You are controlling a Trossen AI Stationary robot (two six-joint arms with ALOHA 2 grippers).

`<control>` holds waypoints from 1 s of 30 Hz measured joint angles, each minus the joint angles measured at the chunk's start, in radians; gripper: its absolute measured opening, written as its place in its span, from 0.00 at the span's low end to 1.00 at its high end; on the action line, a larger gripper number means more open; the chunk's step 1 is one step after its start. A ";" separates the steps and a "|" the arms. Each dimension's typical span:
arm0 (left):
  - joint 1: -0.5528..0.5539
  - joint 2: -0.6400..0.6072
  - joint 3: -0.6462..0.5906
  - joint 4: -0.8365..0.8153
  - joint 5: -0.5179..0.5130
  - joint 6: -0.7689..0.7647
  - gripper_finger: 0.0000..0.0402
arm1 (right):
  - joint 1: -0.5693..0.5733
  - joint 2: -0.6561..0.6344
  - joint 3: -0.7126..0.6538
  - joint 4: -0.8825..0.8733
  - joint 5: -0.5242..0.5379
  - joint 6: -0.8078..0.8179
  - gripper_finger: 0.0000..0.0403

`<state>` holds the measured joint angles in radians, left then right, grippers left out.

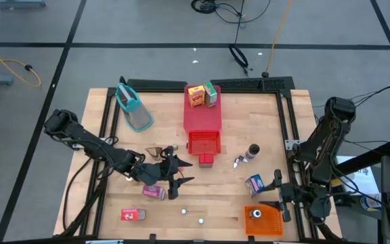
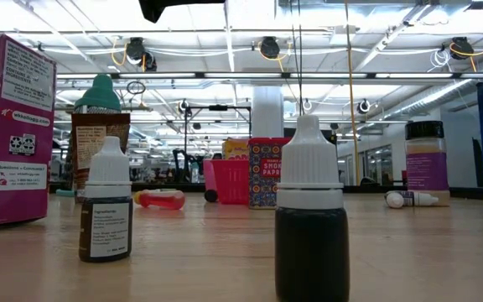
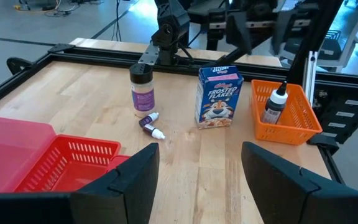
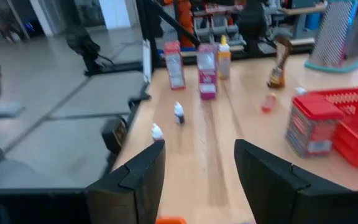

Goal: Pick & Place Kitchen Items
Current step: Put the blue cereal box into the pink bin

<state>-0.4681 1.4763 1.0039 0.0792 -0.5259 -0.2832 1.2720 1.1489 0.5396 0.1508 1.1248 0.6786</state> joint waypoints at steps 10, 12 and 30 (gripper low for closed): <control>0.000 0.000 0.000 0.000 0.000 0.000 0.57 | 0.000 -0.077 0.000 -0.245 -0.053 0.197 0.46; 0.001 0.000 0.000 0.000 0.000 0.000 0.57 | -0.002 -0.093 0.000 -0.281 -0.053 0.205 0.46; 0.004 0.000 0.000 0.000 0.000 -0.007 0.57 | -0.122 -0.165 0.001 -0.619 -0.163 0.609 0.46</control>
<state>-0.4644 1.4761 1.0039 0.0795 -0.5262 -0.2897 1.1505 0.9844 0.5404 -0.4679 0.9621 1.2881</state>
